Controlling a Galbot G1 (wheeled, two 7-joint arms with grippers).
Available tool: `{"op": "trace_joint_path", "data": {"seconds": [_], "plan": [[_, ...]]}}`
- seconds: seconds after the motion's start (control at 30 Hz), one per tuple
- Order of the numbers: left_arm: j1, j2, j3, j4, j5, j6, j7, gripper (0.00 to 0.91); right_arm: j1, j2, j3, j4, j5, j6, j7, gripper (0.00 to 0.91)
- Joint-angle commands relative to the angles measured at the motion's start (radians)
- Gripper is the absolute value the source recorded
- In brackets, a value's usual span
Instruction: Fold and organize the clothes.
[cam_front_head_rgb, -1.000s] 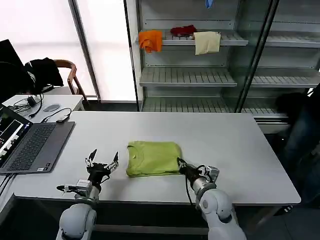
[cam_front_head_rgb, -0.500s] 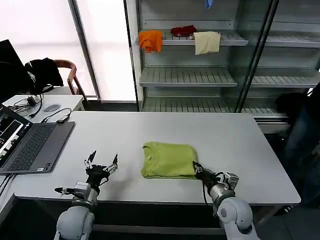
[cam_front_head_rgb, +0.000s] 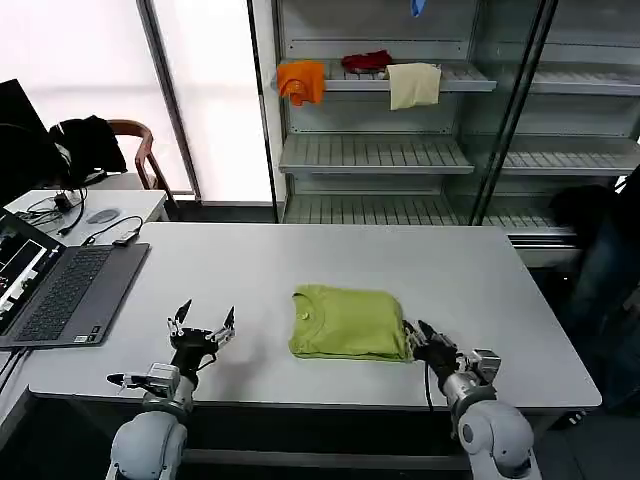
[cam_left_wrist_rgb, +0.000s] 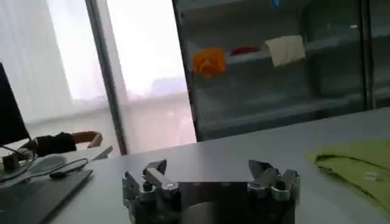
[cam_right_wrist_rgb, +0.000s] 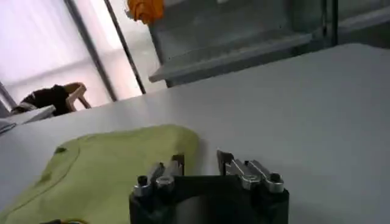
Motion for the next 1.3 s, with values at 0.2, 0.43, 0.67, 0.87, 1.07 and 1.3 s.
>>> {"op": "trace_joint_path", "data": {"seconds": [0.2, 0.43, 0.67, 0.87, 1.07, 1.3], "plan": [[-0.012, 0.012, -0.019, 0.009, -0.019, 0.004, 0.002, 0.907, -0.022, -0.130, 0.103, -0.028, -0.316, 0.146, -0.034, 0.907], [-0.007, 0.012, -0.020, 0.007, -0.017, 0.002, 0.002, 0.907, -0.030, -0.134, 0.107, -0.031, -0.326, 0.130, -0.035, 0.907], [0.004, 0.013, -0.027, -0.001, -0.019, 0.002, 0.002, 0.907, -0.029, -0.134, 0.108, -0.034, -0.331, 0.133, -0.041, 0.907], [0.011, 0.015, -0.032, -0.005, -0.023, 0.001, 0.002, 0.907, -0.030, -0.128, 0.105, -0.037, -0.346, 0.138, -0.044, 0.907], [0.021, 0.018, -0.038, -0.009, -0.033, 0.001, 0.001, 0.907, -0.035, -0.129, 0.108, -0.025, -0.345, 0.157, -0.057, 0.907], [0.029, 0.021, -0.042, -0.014, -0.047, 0.007, 0.000, 0.907, -0.044, -0.129, 0.107, -0.020, -0.344, 0.184, -0.074, 0.907]]}}
